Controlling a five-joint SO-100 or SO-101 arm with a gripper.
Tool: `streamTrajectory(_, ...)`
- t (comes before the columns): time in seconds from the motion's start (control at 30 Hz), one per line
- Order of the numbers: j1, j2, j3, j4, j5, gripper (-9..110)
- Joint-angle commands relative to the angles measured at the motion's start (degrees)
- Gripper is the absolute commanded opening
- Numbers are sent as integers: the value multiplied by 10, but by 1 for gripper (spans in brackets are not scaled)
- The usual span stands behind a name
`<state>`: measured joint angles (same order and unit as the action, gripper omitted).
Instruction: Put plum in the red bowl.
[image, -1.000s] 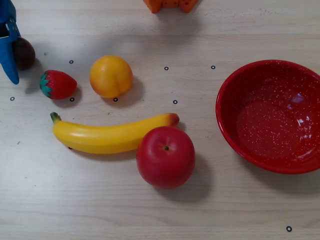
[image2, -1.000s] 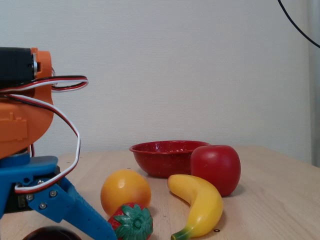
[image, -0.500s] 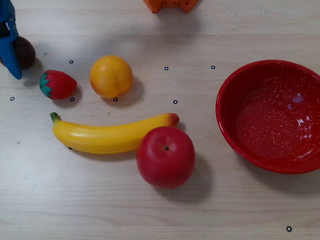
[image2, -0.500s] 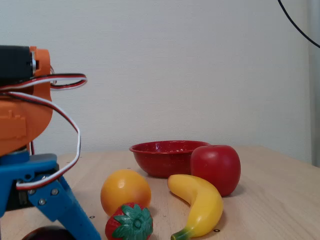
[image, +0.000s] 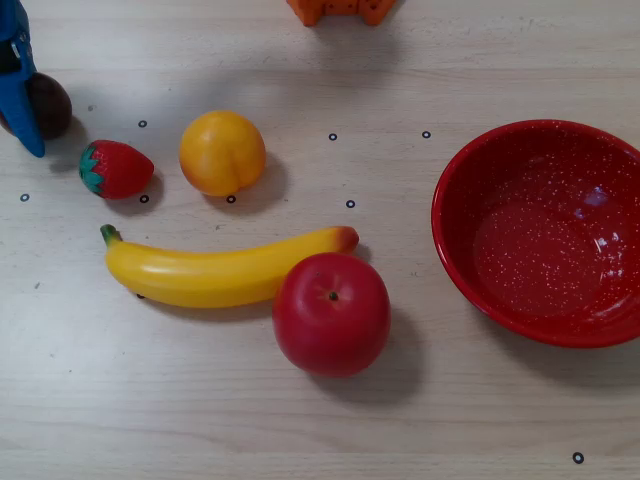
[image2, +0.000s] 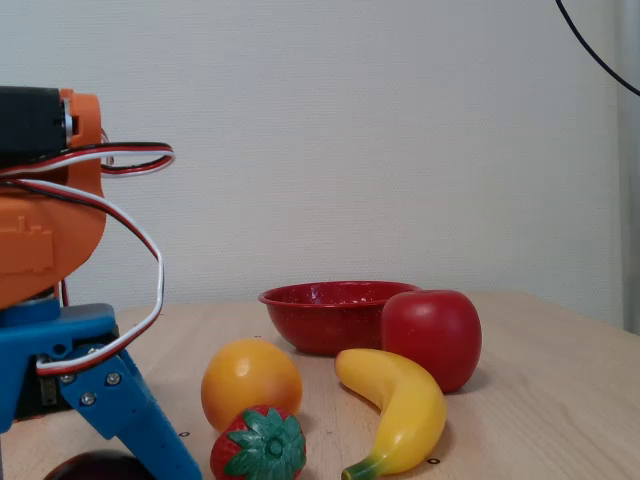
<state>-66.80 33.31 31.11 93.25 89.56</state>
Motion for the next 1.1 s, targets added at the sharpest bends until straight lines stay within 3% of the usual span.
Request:
streamTrajectory(0.0, -6, 38, -8, 18, 21, 10)
streamTrajectory(0.2, -7, 43, -10, 28, 25, 0)
streamTrajectory(0.37, -14, 71, -18, 33, 6, 0)
streamTrajectory(0.8, 24, 290, -60, 126, -128, 0)
streamTrajectory(1.07, 133, 450, -29, 154, -258, 0)
